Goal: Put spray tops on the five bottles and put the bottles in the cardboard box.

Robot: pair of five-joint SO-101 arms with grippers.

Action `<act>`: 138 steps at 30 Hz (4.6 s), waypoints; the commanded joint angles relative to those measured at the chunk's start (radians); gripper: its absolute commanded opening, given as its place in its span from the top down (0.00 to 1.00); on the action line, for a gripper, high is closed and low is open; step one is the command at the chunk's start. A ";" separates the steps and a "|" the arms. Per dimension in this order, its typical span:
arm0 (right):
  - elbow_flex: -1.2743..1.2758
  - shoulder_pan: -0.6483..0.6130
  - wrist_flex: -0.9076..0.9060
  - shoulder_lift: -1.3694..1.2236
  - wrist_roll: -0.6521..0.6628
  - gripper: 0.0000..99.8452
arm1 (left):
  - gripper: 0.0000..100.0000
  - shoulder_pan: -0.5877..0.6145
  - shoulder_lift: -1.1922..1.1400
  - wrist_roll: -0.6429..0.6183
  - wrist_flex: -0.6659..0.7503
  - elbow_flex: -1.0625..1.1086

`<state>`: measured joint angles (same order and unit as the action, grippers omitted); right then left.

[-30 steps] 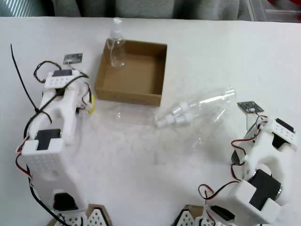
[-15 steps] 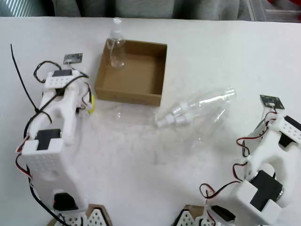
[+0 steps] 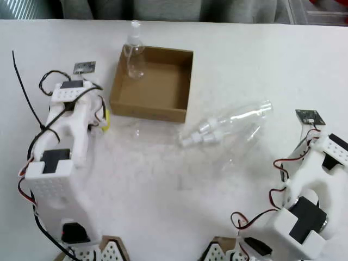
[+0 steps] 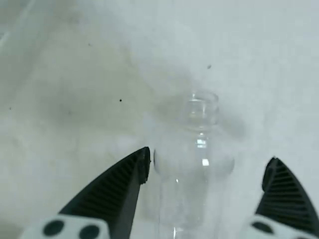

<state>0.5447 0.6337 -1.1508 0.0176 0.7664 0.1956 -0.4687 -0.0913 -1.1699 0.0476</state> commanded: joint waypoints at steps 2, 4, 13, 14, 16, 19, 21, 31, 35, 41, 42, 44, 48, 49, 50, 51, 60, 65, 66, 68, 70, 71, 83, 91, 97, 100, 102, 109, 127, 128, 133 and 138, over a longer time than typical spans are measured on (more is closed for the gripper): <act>-0.043 0.004 0.012 0.008 0.044 0.66 | 0.89 -0.025 0.013 0.009 -0.009 -0.011; -0.043 0.005 0.010 0.008 0.046 0.66 | 0.89 -0.025 0.013 0.009 -0.009 -0.011; -0.037 0.025 -0.050 0.008 0.146 0.66 | 0.89 -0.025 0.013 0.009 -0.009 -0.012; -0.037 0.025 -0.047 0.007 0.146 0.66 | 0.89 -0.025 0.013 0.009 -0.009 -0.012; -0.035 0.028 -0.047 0.005 0.146 0.66 | 0.89 -0.025 0.013 0.009 -0.009 -0.012; -0.035 0.030 -0.047 0.005 0.144 0.66 | 0.89 -0.025 0.013 0.009 -0.009 -0.012; -0.035 0.030 -0.045 -0.001 0.144 0.66 | 0.89 -0.025 0.013 0.009 -0.009 -0.012; -0.043 0.022 0.047 -0.130 0.146 0.79 | 0.89 -0.025 0.013 0.009 -0.009 -0.012; -0.052 0.022 0.045 -0.128 0.150 0.78 | 0.89 -0.025 0.013 0.009 -0.008 -0.012; -0.077 0.030 0.045 -0.128 0.146 0.79 | 0.89 -0.025 0.013 0.009 -0.008 -0.014; -0.077 0.030 0.045 -0.128 0.146 0.81 | 0.89 -0.025 0.013 0.009 -0.008 -0.014; -0.077 0.028 0.045 -0.128 0.144 0.87 | 0.89 -0.025 0.013 0.009 -0.008 -0.014; -0.083 0.025 0.044 -0.128 0.143 0.96 | 0.89 -0.025 0.013 0.009 -0.008 -0.014; -0.094 0.025 0.039 -0.128 0.127 0.96 | 0.89 -0.025 0.013 0.009 -0.008 -0.014; -0.109 0.028 0.028 -0.128 0.104 0.96 | 0.89 -0.025 0.013 0.009 -0.008 -0.014; -0.127 0.030 0.016 -0.128 0.083 0.96 | 0.89 -0.025 0.013 0.009 -0.008 -0.014; -0.262 0.021 -0.125 -0.128 -0.071 0.96 | 0.89 -0.035 0.013 0.011 -0.008 -0.014; -0.315 0.021 -0.206 -0.125 -0.144 0.96 | 0.89 -0.035 0.013 0.048 -0.008 -0.014; -0.315 0.018 -0.216 -0.116 -0.152 0.96 | 0.89 -0.035 0.013 0.048 -0.008 -0.014; -0.298 0.004 -0.223 -0.085 -0.166 0.96 | 0.89 -0.035 0.013 0.048 -0.008 -0.014; -0.253 -0.004 -0.219 -0.033 -0.183 0.96 | 0.89 -0.035 0.013 0.048 -0.008 -0.014; -0.226 -0.016 -0.216 -0.002 -0.190 0.96 | 0.89 -0.035 0.013 0.048 -0.008 -0.014; 0.089 -0.237 -0.068 0.323 -0.402 0.96 | 0.89 -0.035 0.013 0.049 -0.008 -0.012; 0.040 -0.389 0.102 0.329 -0.522 0.96 | 0.89 -0.035 0.013 0.051 -0.009 -0.011; -0.023 -0.456 0.371 0.328 -0.528 0.96 | 0.89 -0.035 0.013 0.051 -0.009 -0.009; -0.023 -0.473 0.541 0.326 -0.522 0.96 | 0.89 -0.035 0.013 0.051 -0.009 -0.009; -0.021 -0.475 0.641 0.326 -0.525 0.96 | 0.89 -0.035 0.013 0.051 -0.009 -0.009; -0.034 -0.519 0.923 0.263 -0.528 0.96 | 0.89 -0.035 0.013 0.051 -0.011 -0.009; -0.276 -0.664 1.354 -0.163 -0.999 0.96 | 0.89 -0.036 0.013 0.051 -0.008 -0.009; -0.276 -0.664 1.354 -0.162 -1.060 0.96 | 0.89 -0.036 0.013 0.051 -0.008 -0.009; -0.198 -0.671 1.356 -0.110 -1.079 0.96 | 0.89 -0.038 0.013 0.051 -0.008 -0.011; 0.009 -0.720 1.357 0.084 -1.031 0.96 | 0.89 -0.051 0.013 0.052 -0.006 -0.012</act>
<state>0.4879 -0.0568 0.1826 -0.0514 -0.2862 0.1803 -0.4687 -0.0468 -1.1699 0.0476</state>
